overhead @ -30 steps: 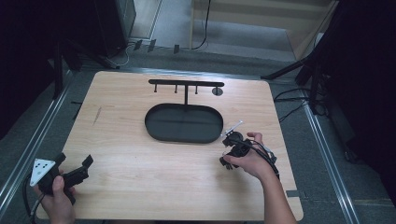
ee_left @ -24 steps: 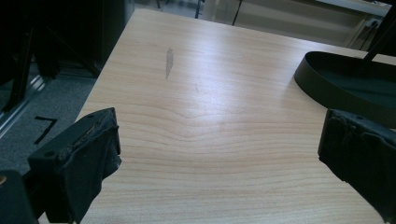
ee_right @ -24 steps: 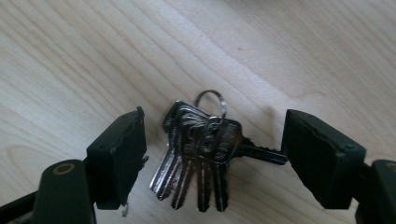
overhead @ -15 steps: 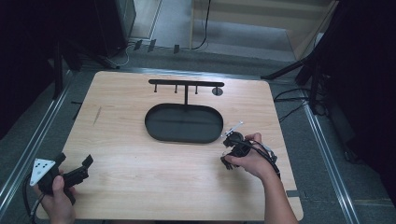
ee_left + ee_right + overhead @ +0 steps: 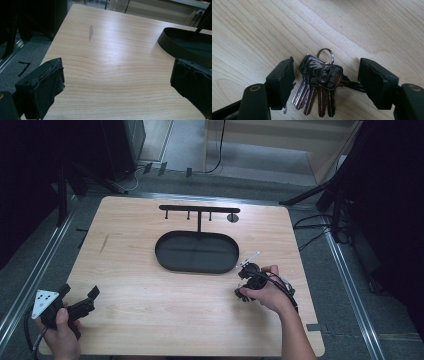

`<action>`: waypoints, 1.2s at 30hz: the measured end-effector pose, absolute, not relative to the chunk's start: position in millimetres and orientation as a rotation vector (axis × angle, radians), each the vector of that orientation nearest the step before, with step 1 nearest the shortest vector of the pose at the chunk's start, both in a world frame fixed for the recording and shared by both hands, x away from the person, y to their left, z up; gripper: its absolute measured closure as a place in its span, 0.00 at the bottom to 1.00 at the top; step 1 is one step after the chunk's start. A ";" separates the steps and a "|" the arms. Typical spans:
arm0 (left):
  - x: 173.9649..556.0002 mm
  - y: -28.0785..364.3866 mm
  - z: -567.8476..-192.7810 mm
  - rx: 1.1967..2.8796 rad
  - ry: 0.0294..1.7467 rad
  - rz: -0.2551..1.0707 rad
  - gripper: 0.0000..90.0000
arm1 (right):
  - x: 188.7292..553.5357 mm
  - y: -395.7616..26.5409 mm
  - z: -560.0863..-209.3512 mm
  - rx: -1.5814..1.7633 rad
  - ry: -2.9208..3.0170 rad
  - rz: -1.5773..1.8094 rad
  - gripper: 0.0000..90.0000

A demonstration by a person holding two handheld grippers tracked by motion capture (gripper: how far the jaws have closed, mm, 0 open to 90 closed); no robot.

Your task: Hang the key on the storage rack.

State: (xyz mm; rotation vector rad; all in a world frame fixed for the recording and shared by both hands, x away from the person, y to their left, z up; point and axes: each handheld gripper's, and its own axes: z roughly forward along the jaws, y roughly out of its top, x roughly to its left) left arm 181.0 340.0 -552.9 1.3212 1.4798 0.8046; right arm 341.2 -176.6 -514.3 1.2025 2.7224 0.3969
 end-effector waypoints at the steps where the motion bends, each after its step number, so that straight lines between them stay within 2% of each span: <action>1: 181.0 340.0 -552.9 1.321 1.480 0.805 0.00 | 341.0 -177.3 -514.2 1.198 2.724 0.398 0.35; 6: 181.0 340.0 -552.9 1.321 1.481 0.804 0.00 | 339.2 -182.4 -512.4 1.204 2.733 0.402 0.43; 7: 181.1 339.9 -552.9 1.320 1.482 0.803 0.00 | 337.6 -185.2 -511.5 1.207 2.737 0.406 0.48; 9: 181.1 339.9 -552.9 1.321 1.482 0.803 0.00 | 336.8 -185.6 -511.3 1.209 2.732 0.405 0.50; 10: 181.1 339.9 -553.0 1.321 1.481 0.803 0.00 | 335.3 -186.5 -510.7 1.206 2.726 0.396 0.56; 16: 181.0 340.0 -552.9 1.322 1.481 0.803 0.00 | 332.4 -188.4 -509.5 1.213 2.729 0.381 0.64; 18: 181.1 340.0 -553.0 1.319 1.481 0.802 0.00 | 331.7 -190.0 -509.0 1.213 2.734 0.378 0.72; 19: 181.1 340.0 -553.0 1.319 1.481 0.802 0.00 | 331.7 -190.0 -509.0 1.213 2.734 0.378 0.72; 20: 181.2 340.1 -553.0 1.319 1.482 0.800 0.00 | 331.4 -193.4 -507.7 1.232 2.748 0.356 0.84; 22: 181.2 340.3 -553.1 1.318 1.483 0.799 0.00 | 331.0 -196.3 -507.6 1.246 2.750 0.349 0.91; 31: 181.2 340.4 -553.0 1.317 1.484 0.799 0.00 | 332.3 -195.7 -501.4 1.233 2.743 0.353 0.98; 36: 181.4 340.2 -553.0 1.317 1.483 0.800 0.00 | 340.1 -189.4 -481.9 1.197 2.740 0.339 0.98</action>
